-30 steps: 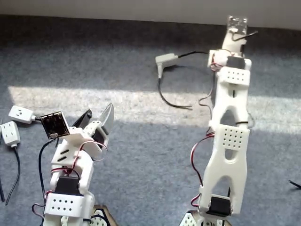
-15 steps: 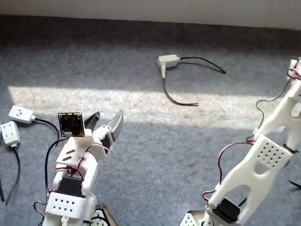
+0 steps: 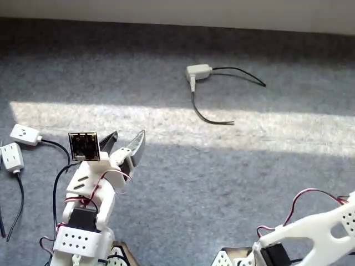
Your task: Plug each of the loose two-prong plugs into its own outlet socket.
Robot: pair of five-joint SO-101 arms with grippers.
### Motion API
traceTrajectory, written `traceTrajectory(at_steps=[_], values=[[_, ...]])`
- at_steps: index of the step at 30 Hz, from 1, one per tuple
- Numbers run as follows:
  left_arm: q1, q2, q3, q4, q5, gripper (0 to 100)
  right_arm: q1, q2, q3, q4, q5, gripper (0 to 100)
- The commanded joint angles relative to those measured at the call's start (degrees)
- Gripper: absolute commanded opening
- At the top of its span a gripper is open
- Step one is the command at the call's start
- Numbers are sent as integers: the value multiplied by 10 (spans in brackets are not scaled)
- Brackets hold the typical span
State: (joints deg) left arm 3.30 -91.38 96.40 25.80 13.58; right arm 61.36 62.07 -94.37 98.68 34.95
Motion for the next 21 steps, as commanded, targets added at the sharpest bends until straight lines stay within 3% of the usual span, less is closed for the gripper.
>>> traceTrajectory(at_steps=[1,9,21], values=[[11,-7,0,2,-4,262,19,42,-65,21,-2,361],[10,-7,0,3,-4,262,3,92,-70,-7,-123,361],[10,-7,0,3,-5,262,-14,112,-69,-24,-157,360]])
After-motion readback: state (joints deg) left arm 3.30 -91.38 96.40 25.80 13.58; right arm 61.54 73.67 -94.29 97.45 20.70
